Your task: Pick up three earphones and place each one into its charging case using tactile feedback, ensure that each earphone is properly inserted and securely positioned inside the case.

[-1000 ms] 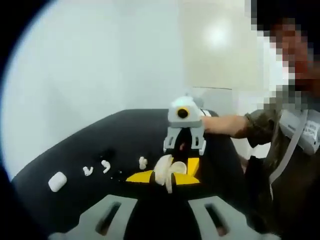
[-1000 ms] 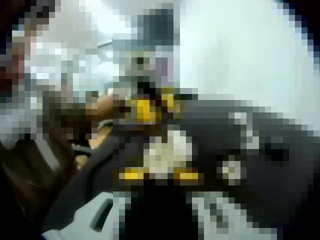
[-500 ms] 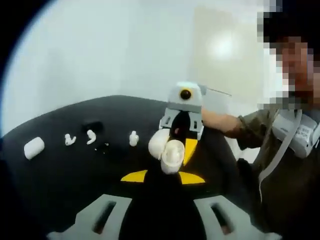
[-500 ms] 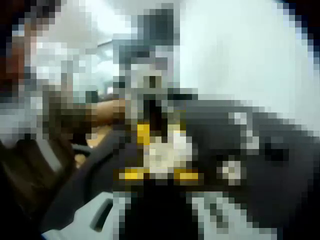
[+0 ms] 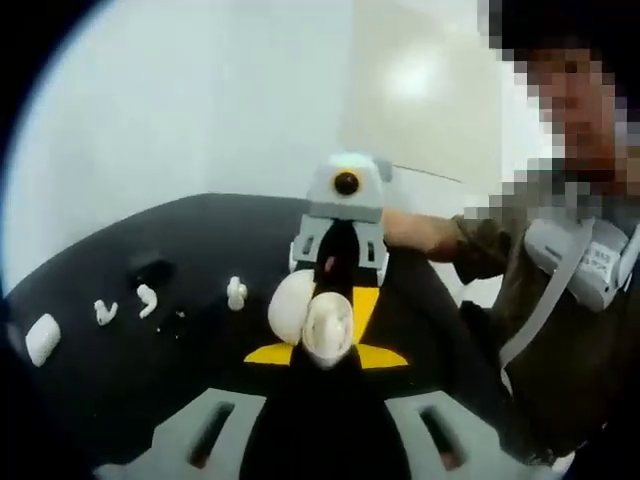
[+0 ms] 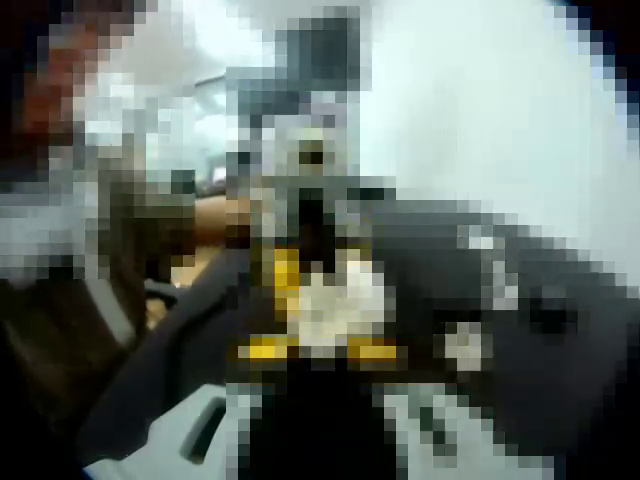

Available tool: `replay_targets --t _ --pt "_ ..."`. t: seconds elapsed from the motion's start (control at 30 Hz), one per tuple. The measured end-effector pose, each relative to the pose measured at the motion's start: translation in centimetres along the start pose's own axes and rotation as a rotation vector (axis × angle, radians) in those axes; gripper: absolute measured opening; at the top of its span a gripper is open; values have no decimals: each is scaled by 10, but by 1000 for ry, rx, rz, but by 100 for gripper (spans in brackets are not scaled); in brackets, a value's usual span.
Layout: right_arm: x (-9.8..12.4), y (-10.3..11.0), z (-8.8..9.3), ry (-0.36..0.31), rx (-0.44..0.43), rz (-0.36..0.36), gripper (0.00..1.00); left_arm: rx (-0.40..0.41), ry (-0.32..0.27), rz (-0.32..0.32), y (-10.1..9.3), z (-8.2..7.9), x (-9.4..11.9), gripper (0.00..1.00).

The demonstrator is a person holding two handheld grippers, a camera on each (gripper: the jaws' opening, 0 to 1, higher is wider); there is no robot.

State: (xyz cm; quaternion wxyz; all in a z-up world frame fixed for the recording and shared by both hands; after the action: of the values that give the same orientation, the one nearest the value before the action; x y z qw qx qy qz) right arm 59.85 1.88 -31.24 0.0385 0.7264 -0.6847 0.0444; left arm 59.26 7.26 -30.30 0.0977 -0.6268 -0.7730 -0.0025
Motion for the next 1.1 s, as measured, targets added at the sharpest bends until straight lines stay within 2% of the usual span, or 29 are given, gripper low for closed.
replay_targets --t 0.1,0.37,0.47,0.5,0.53,0.6,0.67,0.7,0.77,0.8,0.87,0.93,1.0,1.1 --pt "1 1 0 4 2 3 22 13 -31 -3 -1 1 -2 18" --pt "5 3 -2 6 -6 0 23 9 -43 -4 -3 -1 -3 18" --pt "22 6 -8 34 14 -7 24 10 -44 -2 -4 -1 -2 18" --pt "31 4 -16 19 55 2 24 9 -45 -3 -5 -1 -3 18" --pt "40 2 -28 -30 82 23 23 5 -45 -3 -5 -1 -2 18" --pt "57 -6 -58 -167 100 92 21 3 -45 0 -5 -2 -2 18" --pt "71 -19 -73 -240 89 154 19 9 -46 2 -4 -3 -2 18" --pt "78 -28 -77 -256 93 190 19 8 -45 2 -4 -3 -3 18" --pt "90 -54 -70 -200 85 298 18 -3 -46 5 -3 -4 -3 18" --pt "91 -59 -67 -172 70 306 17 1 -46 3 -1 -5 -2 18" --pt "87 -64 -71 -162 67 287 15 1 -48 1 -1 -5 -2 18" --pt "80 -69 -70 -122 69 262 15 -7 -47 1 0 -6 -2 18" --pt "73 -78 -64 -72 85 256 15 -11 -47 -1 2 -6 -1 18" --pt "54 -78 -46 19 61 173 15 -20 -49 -2 5 -6 1 18"
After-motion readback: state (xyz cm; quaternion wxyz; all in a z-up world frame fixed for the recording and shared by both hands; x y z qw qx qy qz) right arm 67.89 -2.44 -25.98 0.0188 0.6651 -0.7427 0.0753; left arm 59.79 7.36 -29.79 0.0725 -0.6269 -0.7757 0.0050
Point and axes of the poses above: the point that each gripper's makers call its tool centre point, and the gripper's own axes: x roughly backward along the fingers, y roughly to its left, z roughly out of its underside, the point moved 3 cm from there along x, roughly backward along the fingers, and after that the axes turned 12 degrees about -y, right-handed, at the moved point
